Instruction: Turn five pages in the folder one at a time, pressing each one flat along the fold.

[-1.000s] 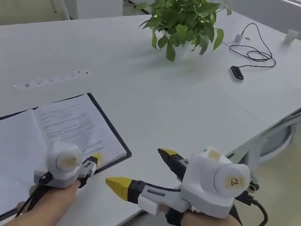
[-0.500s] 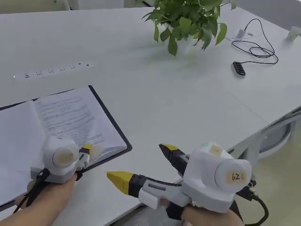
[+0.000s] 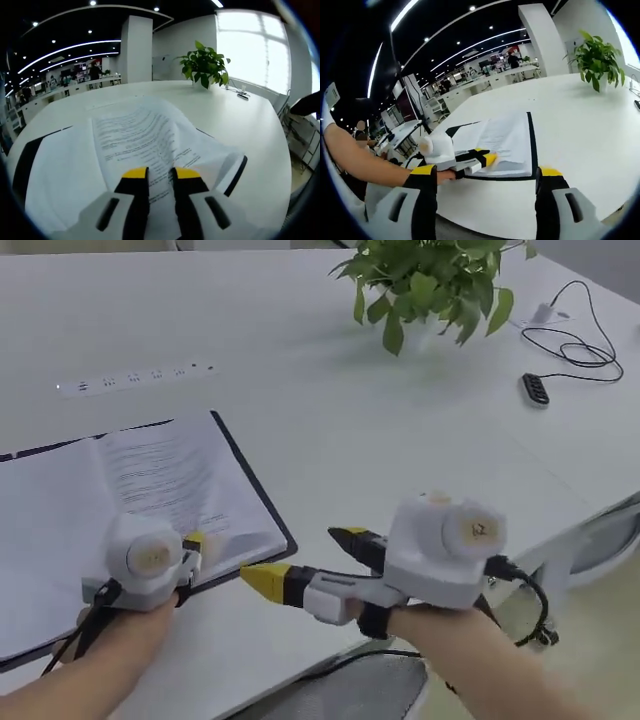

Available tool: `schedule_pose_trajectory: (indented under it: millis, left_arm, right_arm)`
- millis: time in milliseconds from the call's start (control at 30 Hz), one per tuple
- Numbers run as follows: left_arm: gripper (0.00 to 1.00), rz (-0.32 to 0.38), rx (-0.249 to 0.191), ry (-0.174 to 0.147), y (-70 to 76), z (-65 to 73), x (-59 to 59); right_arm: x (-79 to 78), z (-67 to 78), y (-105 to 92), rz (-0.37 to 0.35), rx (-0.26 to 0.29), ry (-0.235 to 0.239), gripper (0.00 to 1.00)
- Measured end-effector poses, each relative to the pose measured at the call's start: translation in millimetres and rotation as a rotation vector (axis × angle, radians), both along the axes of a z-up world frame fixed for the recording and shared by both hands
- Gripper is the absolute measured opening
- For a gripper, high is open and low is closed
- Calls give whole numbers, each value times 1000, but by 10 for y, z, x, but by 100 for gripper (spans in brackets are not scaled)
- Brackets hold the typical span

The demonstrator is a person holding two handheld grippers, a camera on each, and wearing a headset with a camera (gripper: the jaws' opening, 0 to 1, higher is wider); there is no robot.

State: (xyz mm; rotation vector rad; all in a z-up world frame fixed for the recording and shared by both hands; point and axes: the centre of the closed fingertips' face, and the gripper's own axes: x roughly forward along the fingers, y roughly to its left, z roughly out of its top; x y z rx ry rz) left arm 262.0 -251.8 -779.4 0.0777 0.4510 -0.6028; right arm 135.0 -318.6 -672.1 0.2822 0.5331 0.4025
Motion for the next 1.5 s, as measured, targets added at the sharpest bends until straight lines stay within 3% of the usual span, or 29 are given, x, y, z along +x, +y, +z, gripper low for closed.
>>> schedule_pose_trajectory:
  millis: [100, 133, 167, 233, 300, 333, 500, 833, 1000, 1133, 1300, 1433, 1500]
  left_arm:
    - [17, 1, -1, -1, -1, -3, 3]
    - [17, 1, -1, -1, 2, -2, 8]
    - [17, 1, -3, 0, 0, -7, 8]
    - [17, 3, -6, 0, 2, -7, 8]
    - [17, 3, -7, 0, 3, -8, 6]
    - [17, 3, -8, 0, 5, -8, 8]
    - [17, 6, -10, 1, 3, -10, 4]
    - [18, 2, -15, -3, 3, -12, 6]
    - [18, 5, -17, -3, 1, -12, 5]
    - [18, 5, -16, -7, 0, -13, 3]
    - [18, 7, -18, -4, -1, -11, -1]
    - [18, 5, -16, 1, -3, -12, -3]
    - [18, 6, -22, 5, -2, -11, -4]
  right_arm:
    - [136, -107, -27, -2, 20, 36, 75]
    - [173, -175, -32, -10, 44, 79, 72]
    - [258, -187, -25, -20, 91, 75, 70]
    - [363, -267, -55, -59, 141, 121, 68]
    - [451, -293, -45, -88, 216, 134, 64]
    - [491, -366, -56, -111, 251, 168, 61]
    - [616, -634, -95, -136, 241, 220, 54]
    - [729, -901, -51, -166, 286, 293, 44]
    - [787, -970, -142, -242, 321, 318, 27]
    - [806, -1022, -182, -257, 318, 329, 18]
    - [790, -1093, -284, -329, 331, 355, 3]
    - [769, -1080, -267, -341, 333, 347, 0]
    - [764, -1048, -249, -318, 294, 317, 0]
